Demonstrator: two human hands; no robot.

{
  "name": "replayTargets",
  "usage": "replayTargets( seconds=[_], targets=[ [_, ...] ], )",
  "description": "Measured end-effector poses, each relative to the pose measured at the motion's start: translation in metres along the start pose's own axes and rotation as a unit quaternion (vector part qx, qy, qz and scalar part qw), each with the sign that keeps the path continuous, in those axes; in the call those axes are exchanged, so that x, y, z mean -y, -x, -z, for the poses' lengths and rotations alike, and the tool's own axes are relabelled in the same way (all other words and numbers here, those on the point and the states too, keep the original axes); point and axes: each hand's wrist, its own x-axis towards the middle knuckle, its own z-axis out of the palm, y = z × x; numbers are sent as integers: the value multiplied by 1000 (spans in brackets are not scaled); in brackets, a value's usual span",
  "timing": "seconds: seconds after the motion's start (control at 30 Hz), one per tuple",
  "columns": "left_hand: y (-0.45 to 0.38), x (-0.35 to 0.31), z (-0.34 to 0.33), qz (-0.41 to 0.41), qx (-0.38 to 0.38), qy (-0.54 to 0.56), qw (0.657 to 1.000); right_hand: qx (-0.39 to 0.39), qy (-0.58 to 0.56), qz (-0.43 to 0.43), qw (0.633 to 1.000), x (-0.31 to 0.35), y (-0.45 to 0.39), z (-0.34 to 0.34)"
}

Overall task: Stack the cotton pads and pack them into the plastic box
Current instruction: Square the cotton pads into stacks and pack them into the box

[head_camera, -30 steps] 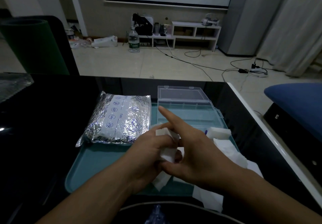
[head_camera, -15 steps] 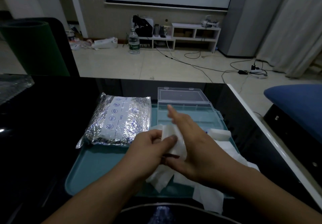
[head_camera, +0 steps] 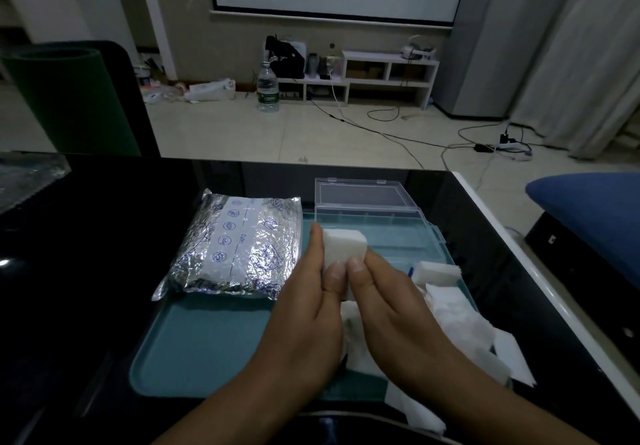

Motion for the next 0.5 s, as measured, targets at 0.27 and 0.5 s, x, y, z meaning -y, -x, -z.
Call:
replayTargets(
  seconds=[0.27, 0.5],
  targets=[
    [1, -3, 0, -13, 0, 7, 1000, -14, 45, 8, 999, -6, 0, -3],
    [2, -7, 0, -44, 21, 14, 999, -19, 27, -13, 999, 5, 1, -1]
  ],
)
